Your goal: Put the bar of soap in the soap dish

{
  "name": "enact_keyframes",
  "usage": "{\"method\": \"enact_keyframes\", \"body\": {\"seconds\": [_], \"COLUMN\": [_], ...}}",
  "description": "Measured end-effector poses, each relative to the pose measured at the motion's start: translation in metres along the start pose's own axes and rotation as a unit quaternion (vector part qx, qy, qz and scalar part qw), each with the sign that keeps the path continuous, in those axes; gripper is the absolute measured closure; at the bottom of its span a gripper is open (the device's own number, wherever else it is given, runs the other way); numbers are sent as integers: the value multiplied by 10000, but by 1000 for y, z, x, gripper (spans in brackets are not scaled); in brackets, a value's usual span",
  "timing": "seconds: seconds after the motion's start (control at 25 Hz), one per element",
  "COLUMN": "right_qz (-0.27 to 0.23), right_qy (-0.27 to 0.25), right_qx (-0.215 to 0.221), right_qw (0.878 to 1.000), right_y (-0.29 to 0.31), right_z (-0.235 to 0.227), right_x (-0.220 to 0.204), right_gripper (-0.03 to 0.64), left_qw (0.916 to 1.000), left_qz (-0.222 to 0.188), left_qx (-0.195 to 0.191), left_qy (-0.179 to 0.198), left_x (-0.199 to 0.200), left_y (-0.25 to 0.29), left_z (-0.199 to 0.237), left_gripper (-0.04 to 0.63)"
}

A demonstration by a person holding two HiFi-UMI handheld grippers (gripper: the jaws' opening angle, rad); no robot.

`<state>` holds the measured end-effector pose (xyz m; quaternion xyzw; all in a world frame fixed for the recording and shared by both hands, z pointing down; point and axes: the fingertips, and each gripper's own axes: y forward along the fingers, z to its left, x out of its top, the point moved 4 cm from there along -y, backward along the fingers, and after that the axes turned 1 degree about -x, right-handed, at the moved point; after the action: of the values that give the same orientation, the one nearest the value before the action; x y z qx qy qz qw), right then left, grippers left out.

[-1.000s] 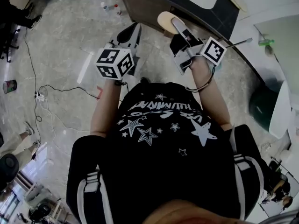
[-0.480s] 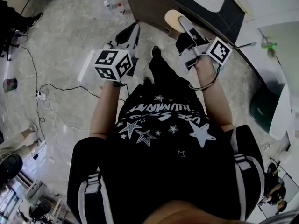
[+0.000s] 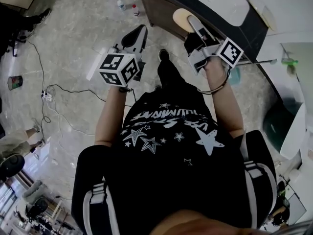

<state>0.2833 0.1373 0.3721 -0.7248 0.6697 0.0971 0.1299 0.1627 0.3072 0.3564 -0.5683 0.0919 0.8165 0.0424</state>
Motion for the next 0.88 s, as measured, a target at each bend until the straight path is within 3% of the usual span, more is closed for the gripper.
{"method": "enact_keyframes", "body": {"seconds": [0.64, 0.88], "right_qz": [-288, -274], "right_qy": [380, 248], "right_qx": [-89, -110], "right_qw": [9988, 9993], "right_y": [81, 103], "right_z": [-53, -66], "right_x": [105, 133], "right_gripper": [497, 497], "left_qw": [9991, 9990], "left_qz": [383, 411], "left_qx": [-151, -131], "left_qy": [94, 121], "left_x": [28, 37], "left_y": [134, 168], "left_z": [45, 57], "left_gripper": [583, 583]}}
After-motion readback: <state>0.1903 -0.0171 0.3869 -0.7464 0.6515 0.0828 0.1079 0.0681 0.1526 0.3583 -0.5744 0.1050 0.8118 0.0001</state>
